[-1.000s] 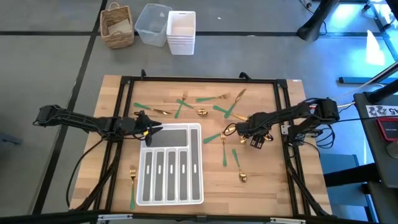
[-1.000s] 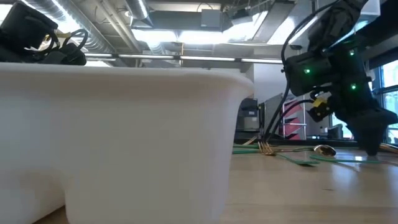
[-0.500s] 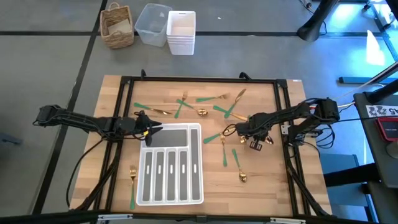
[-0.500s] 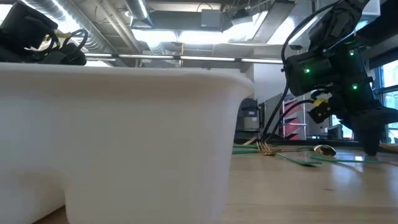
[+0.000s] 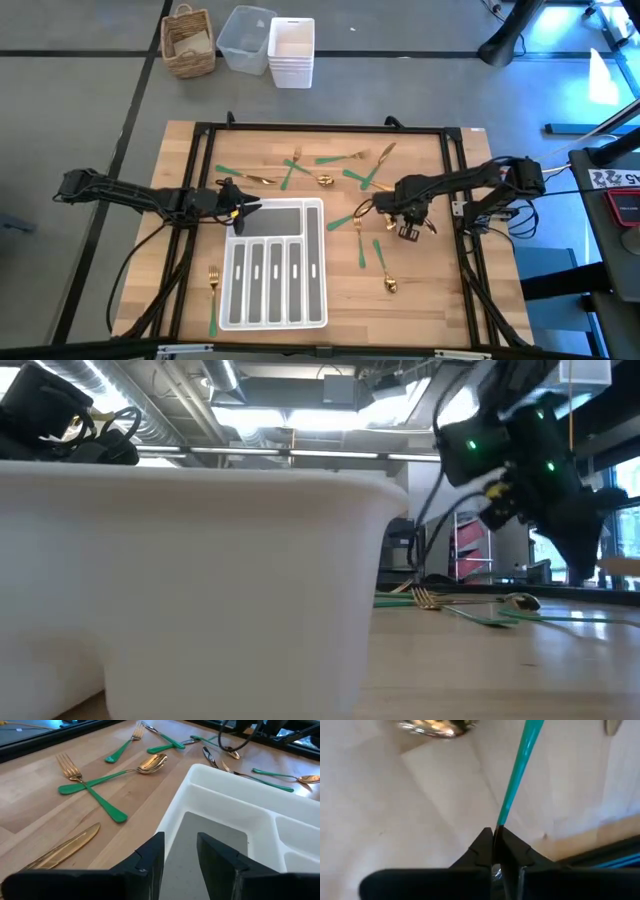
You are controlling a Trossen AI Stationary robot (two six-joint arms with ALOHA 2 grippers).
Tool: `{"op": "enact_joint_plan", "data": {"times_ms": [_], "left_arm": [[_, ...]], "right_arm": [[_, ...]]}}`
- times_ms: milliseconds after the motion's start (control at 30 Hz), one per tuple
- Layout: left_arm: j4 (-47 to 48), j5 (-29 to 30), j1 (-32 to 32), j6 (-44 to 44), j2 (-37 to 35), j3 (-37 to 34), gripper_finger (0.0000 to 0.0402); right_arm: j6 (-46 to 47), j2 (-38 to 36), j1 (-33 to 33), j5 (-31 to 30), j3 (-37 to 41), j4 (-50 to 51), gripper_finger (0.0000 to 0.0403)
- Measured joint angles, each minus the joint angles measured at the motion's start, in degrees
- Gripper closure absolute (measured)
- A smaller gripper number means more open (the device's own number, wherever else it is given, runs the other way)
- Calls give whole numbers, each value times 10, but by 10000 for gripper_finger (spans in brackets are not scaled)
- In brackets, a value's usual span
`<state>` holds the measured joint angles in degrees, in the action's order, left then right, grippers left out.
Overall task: Sort silverware
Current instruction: Put the spoon in the silverware tray
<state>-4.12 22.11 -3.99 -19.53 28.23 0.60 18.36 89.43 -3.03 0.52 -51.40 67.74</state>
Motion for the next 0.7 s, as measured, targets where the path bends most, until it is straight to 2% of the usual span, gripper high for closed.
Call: {"op": "enact_joint_plan", "data": {"times_ms": [200,333,533,600,700], "left_arm": [[-11,0,0,0,0,0,292],[-63,0,0,9,-1,2,292],[-85,-1,0,56,-1,22,292],[-86,-1,0,65,-1,28,292],[-85,-1,0,73,-1,36,292]], "right_arm": [[-8,0,0,68,-89,6,391],[3,0,1,128,-144,-49,391],[78,-1,21,233,-167,-297,388],[111,-1,40,236,-167,-383,391],[146,8,76,195,-167,-503,391]]}}
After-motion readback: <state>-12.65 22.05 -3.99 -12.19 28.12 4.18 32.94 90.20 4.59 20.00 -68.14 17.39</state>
